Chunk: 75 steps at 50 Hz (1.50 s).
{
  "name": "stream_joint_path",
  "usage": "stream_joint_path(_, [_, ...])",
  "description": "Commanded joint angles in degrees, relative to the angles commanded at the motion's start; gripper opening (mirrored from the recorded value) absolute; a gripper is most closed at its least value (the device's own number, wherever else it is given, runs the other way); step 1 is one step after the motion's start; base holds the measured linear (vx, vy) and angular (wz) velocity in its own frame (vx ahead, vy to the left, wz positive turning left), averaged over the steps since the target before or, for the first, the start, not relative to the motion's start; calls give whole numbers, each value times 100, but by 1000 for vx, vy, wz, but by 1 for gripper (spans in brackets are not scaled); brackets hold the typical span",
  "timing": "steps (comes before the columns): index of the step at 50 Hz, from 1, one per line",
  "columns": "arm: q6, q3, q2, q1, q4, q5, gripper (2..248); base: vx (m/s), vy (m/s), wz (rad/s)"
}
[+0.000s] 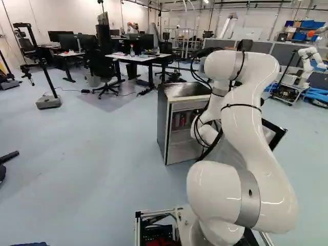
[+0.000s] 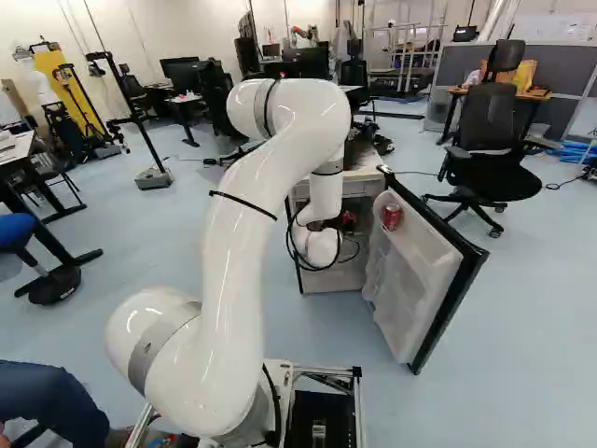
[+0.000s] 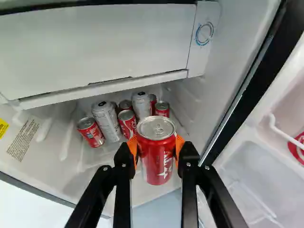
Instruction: Grab a drink from the fridge
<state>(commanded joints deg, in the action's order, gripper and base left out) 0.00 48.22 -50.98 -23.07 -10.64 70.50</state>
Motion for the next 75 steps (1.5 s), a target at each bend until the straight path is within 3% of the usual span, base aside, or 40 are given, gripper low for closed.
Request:
stream_joint_path(25, [0, -1060, 943, -24, 0, 0, 97, 0, 0, 0])
stream_joint_path(39, [0, -1507, 1213, -38, 0, 0, 97, 0, 0, 0])
stream_joint_path(55, [0, -1880, 1440, -32, 0, 0, 97, 0, 0, 0])
stream_joint_path(75, [0, -2049, 1651, -11, 0, 0, 97, 0, 0, 0])
